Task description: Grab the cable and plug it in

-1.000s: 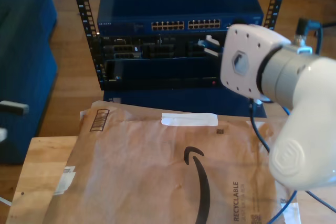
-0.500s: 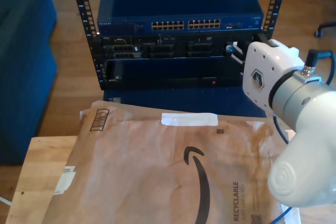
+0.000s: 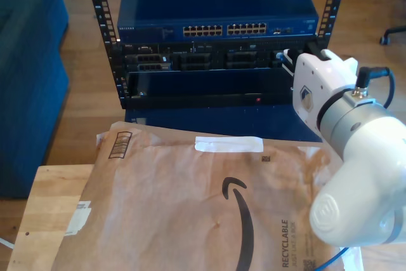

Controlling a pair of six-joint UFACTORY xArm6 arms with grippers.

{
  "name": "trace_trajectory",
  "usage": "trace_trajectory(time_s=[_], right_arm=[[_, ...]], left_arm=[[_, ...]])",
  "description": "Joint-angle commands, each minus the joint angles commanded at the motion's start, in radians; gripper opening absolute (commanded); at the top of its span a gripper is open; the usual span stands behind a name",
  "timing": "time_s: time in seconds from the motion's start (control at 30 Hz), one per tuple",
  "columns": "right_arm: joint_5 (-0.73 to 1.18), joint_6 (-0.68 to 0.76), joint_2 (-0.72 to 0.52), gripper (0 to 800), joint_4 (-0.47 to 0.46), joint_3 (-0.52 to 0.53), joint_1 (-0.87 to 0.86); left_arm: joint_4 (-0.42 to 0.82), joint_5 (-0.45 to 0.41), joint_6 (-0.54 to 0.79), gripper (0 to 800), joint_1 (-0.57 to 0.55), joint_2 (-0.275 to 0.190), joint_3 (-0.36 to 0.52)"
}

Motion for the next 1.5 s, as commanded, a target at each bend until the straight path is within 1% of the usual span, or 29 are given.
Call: trace_trajectory(time_s=[0.13, 0.23, 0.3, 0.37, 0.43, 0.47, 0.5, 0.53, 0.63, 0.73, 0.87, 0.93, 1.03, 1.1, 1.17, 1.23, 1.3, 1.37, 1.4, 1.5], right_arm=[[-0.130, -0.084, 0.063, 42, 0.014, -0.002, 0.002], [-0.201, -0.135, 0.110, 42, 0.072, -0.020, 0.009], [-0.241, -0.187, 0.152, 42, 0.114, -0.041, 0.037], [-0.281, -0.249, 0.199, 42, 0.195, -0.086, 0.103], [-0.285, -0.319, 0.249, 43, 0.310, -0.132, 0.172], [-0.287, -0.350, 0.270, 43, 0.353, -0.152, 0.192], [-0.288, -0.367, 0.290, 44, 0.381, -0.170, 0.210], [-0.290, -0.371, 0.302, 44, 0.399, -0.189, 0.236], [-0.315, -0.387, 0.361, 43, 0.470, -0.242, 0.288], [-0.348, -0.450, 0.393, 31, 0.531, -0.275, 0.308], [-0.350, -0.463, 0.414, 13, 0.542, -0.278, 0.318], [-0.348, -0.463, 0.417, 8, 0.540, -0.281, 0.318], [-0.347, -0.465, 0.417, 6, 0.539, -0.281, 0.316], [-0.345, -0.463, 0.417, 3, 0.539, -0.279, 0.316], [-0.345, -0.463, 0.417, 2, 0.539, -0.278, 0.316], [-0.344, -0.463, 0.416, 2, 0.539, -0.278, 0.316], [-0.342, -0.463, 0.410, 2, 0.539, -0.278, 0.316], [-0.342, -0.463, 0.410, 2, 0.539, -0.275, 0.316], [-0.342, -0.463, 0.410, 2, 0.539, -0.272, 0.316], [-0.339, -0.460, 0.413, 2, 0.557, -0.269, 0.316]], left_arm=[[0.005, -0.092, 0.075, 799, 0.058, 0.000, 0.057], [0.005, -0.158, 0.081, 799, 0.074, 0.003, 0.084], [0.005, -0.186, 0.084, 799, 0.075, 0.000, 0.098], [0.005, -0.192, 0.084, 799, 0.092, 0.000, 0.100], [0.005, -0.198, 0.084, 799, 0.109, 0.000, 0.106], [0.006, -0.203, 0.084, 799, 0.114, 0.000, 0.127], [0.005, -0.218, 0.084, 799, 0.118, 0.000, 0.161], [0.003, -0.226, 0.084, 799, 0.123, 0.000, 0.166], [-0.002, -0.232, 0.117, 799, 0.127, 0.000, 0.163], [-0.002, -0.236, 0.186, 799, 0.149, 0.000, 0.163], [-0.003, -0.267, 0.269, 799, 0.187, 0.000, 0.169], [-0.003, -0.313, 0.327, 799, 0.224, -0.002, 0.183], [-0.002, -0.384, 0.350, 799, 0.282, 0.000, 0.212], [-0.002, -0.417, 0.371, 799, 0.298, -0.002, 0.232], [-0.008, -0.453, 0.433, 800, 0.305, 0.008, 0.261], [-0.044, -0.497, 0.473, 800, 0.313, 0.008, 0.278], [-0.077, -0.569, 0.477, 800, 0.316, 0.009, 0.313], [-0.078, -0.635, 0.476, 800, 0.316, 0.011, 0.347], [-0.080, -0.652, 0.474, 800, 0.319, 0.011, 0.350], [-0.080, -0.655, 0.473, 800, 0.319, 0.011, 0.350]])
